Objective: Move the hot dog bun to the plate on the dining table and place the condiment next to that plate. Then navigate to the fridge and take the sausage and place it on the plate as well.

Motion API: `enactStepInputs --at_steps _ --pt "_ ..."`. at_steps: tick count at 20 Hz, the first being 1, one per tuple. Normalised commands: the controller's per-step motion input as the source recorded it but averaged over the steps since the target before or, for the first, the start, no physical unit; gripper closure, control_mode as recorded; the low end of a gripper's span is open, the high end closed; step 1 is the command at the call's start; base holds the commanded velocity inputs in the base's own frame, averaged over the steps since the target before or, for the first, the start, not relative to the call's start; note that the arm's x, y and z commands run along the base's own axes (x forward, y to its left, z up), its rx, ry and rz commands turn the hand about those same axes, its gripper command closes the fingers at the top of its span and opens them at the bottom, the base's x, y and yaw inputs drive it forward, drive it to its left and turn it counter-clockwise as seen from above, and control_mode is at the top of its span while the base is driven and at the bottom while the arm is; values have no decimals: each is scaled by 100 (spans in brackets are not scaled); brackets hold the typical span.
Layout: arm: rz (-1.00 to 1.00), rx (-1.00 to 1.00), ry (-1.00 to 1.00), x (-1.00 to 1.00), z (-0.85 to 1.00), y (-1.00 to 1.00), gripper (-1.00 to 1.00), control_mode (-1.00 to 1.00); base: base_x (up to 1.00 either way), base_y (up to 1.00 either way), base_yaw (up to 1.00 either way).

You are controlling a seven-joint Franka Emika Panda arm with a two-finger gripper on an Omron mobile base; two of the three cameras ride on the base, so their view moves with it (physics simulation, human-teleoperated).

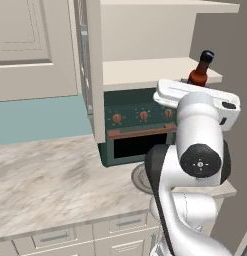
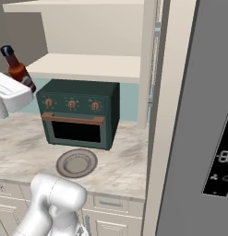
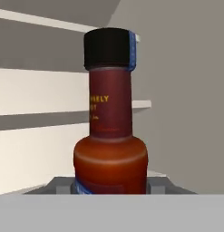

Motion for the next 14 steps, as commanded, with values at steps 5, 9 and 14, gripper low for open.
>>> enactStepInputs --at_steps 5,9,14 --pt "-19 13 8 -97 0 -36 100 -100 0 0 0" --pt "-14 5 1 -87 -24 -17 100 -100 0 0 0" --pt "0 0 0 0 0 0 100 100 -35 35 -1"
